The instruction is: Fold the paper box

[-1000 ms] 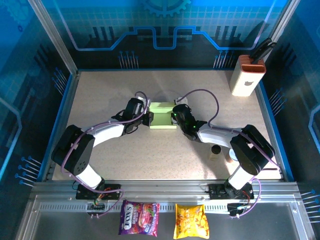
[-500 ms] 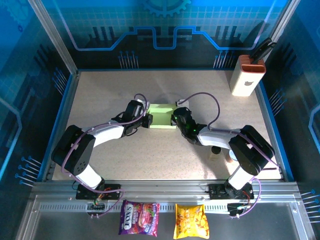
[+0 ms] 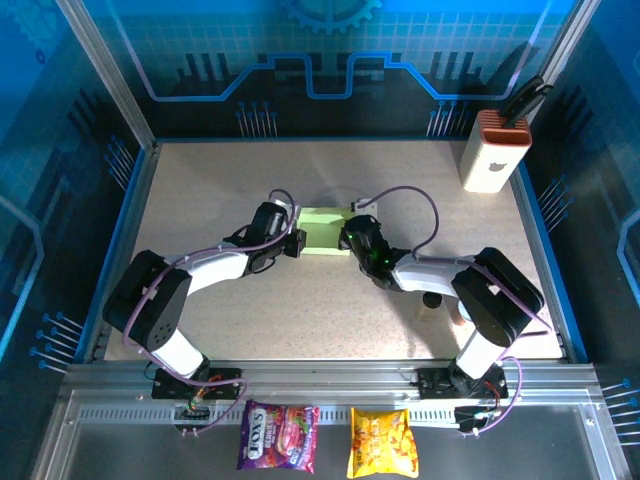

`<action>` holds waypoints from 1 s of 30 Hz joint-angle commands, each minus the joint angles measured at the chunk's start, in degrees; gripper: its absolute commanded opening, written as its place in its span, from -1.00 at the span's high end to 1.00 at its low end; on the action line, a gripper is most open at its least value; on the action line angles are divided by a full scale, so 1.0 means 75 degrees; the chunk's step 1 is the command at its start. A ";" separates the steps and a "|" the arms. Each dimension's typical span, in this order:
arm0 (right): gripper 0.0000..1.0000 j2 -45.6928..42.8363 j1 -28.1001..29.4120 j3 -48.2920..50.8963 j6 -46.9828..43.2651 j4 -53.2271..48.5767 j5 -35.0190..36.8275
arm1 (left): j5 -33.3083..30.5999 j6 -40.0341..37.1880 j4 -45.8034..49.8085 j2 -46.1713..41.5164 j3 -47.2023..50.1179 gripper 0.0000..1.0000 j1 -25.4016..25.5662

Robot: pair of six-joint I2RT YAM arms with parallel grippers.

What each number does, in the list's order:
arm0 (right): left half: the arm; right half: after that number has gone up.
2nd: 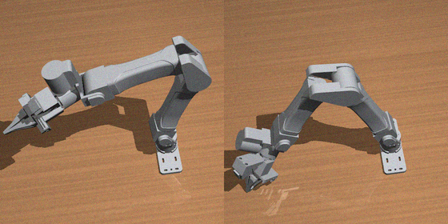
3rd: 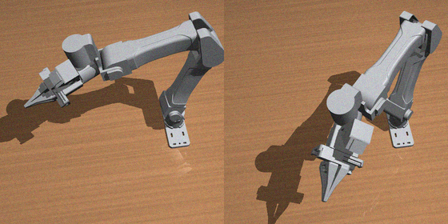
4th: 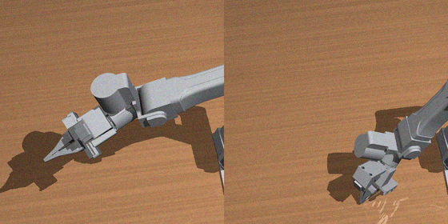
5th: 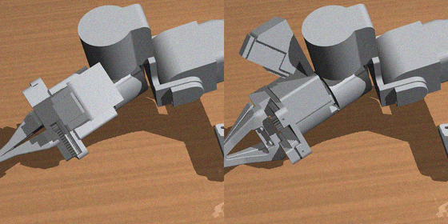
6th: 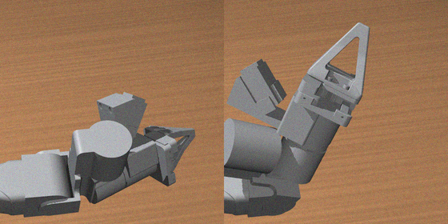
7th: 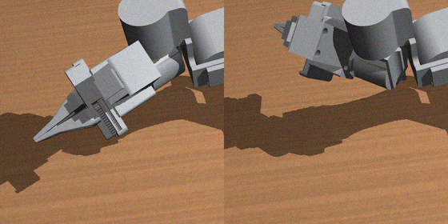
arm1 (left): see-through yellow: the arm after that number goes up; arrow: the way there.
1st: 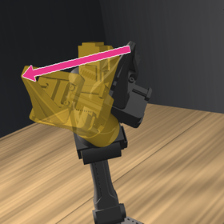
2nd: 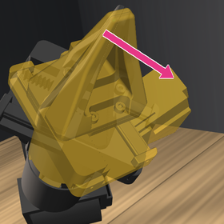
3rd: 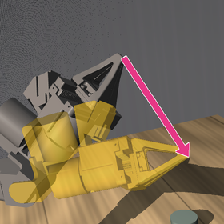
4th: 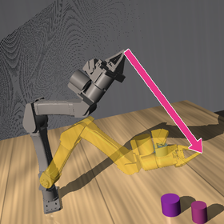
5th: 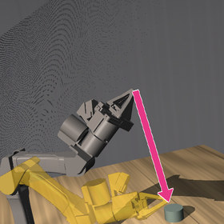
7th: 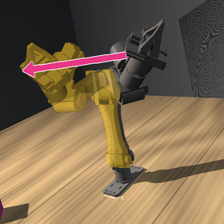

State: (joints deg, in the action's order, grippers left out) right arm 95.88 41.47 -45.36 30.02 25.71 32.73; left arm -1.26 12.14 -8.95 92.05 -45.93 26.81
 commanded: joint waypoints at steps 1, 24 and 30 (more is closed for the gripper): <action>1.00 0.0485 0.0183 0.0444 0.0105 -0.0489 -0.0064 | 0.0158 0.0108 0.0171 -0.0374 0.0212 0.48 0.0082; 1.00 0.0641 0.0215 0.0577 -0.0212 -0.0358 0.0094 | -0.0441 0.0753 0.3114 -0.2845 -0.0735 -0.08 -0.0191; 1.00 0.0599 0.0221 0.0561 -0.0246 -0.0426 0.0100 | 0.0262 0.1069 0.3528 -0.2215 -0.1478 -0.29 -0.0790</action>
State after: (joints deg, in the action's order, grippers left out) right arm 97.95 42.37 -43.20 28.47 31.77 34.54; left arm -2.02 18.33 13.39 72.66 -54.68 22.63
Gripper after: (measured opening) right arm 0.055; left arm 0.640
